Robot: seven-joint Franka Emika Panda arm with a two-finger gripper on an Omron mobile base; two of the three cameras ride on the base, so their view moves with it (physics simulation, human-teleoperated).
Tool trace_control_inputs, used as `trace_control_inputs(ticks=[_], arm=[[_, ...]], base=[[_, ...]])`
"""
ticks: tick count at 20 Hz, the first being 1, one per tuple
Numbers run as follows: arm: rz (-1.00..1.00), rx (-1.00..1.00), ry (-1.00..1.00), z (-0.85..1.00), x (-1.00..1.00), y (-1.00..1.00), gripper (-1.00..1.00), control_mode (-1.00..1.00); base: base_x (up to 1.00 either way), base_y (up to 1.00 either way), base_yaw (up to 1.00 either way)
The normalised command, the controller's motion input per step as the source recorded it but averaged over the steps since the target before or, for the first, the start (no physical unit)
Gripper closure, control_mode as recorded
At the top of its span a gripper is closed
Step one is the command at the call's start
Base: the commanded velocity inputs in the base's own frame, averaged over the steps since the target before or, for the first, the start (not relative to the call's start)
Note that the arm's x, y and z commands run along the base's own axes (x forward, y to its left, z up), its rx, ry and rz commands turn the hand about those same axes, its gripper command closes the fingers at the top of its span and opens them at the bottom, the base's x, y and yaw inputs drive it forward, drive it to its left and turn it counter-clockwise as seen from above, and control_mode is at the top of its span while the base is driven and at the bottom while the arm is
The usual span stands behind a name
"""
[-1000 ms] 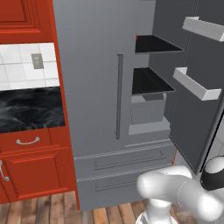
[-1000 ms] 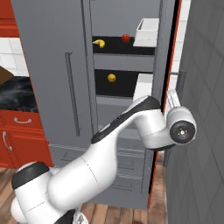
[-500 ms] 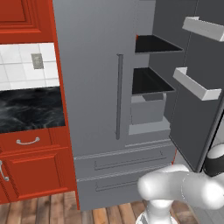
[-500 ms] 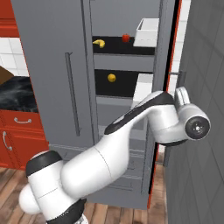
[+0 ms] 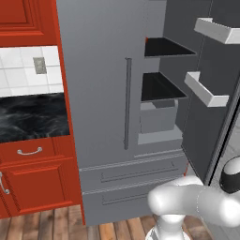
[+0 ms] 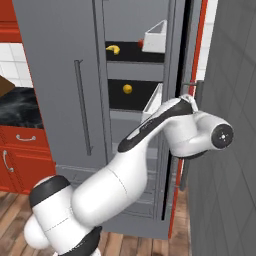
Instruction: Place the banana in the correct fridge rack based on whether it is a fruit or vegetable. Finally, close the fridge door.
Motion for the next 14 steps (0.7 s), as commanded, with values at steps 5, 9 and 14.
trace_control_inputs(ticks=[5, 9, 14], arm=[[0.54, 0.13, 0.00, 0.00, 0.53, 0.91, -1.00, -1.00], [0.49, 0.08, -0.02, 0.00, 0.36, 1.00, -1.00, -1.00], [0.13, -0.03, -0.19, 0.00, 0.08, 1.00, -1.00, -1.00]], base=[[0.00, 0.00, 0.00], [0.00, 0.00, 0.00], [0.00, 0.00, 0.00]])
